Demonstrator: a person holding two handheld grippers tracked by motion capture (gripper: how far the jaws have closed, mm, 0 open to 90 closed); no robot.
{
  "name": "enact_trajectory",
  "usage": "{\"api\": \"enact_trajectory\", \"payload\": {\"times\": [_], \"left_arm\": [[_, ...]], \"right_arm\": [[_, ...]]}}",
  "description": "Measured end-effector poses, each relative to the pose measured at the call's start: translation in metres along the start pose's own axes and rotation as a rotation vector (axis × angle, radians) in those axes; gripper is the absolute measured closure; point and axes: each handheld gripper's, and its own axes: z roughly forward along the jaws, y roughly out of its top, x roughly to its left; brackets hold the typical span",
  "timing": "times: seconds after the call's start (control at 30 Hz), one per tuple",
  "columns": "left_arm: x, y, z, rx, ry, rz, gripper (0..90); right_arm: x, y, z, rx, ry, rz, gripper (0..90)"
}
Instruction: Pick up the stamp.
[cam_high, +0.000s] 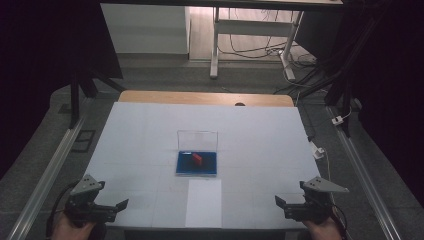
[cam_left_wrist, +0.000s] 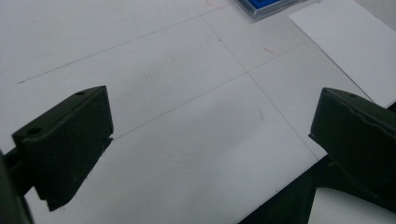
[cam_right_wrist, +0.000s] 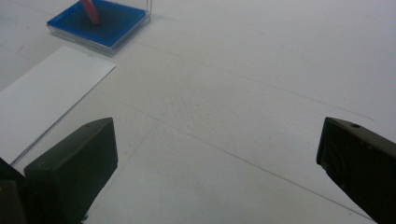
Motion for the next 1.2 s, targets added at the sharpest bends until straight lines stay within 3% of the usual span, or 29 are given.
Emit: {"api": "enact_trajectory", "payload": {"times": [0.17, 0.37, 0.73, 1.07, 1.2], "left_arm": [[0.001, 0.0003, 0.0006, 0.007, 0.004, -0.009, 0.0], [0.0009, 0.0002, 0.0007, 0.007, 0.006, -0.009, 0.0], [-0.0009, 0.0013, 0.0015, 0.015, 0.008, 0.005, 0.0], [-0.0032, 0.0039, 0.0007, -0.011, -0.005, 0.012, 0.0], [-0.0086, 0.01, 0.0003, -0.032, -0.009, 0.044, 0.0]], "right_arm": [[0.0014, 0.0003, 0.0011, 0.006, -0.002, -0.002, 0.0], [0.0007, 0.0007, 0.0018, 0.027, 0.05, 0.009, 0.0], [0.0052, 0.0007, 0.0024, 0.025, 0.05, -0.037, 0.0], [0.0068, 0.0009, 0.003, 0.032, 0.046, -0.054, 0.0], [0.006, 0.0009, 0.0023, 0.026, 0.05, -0.049, 0.0]]}}
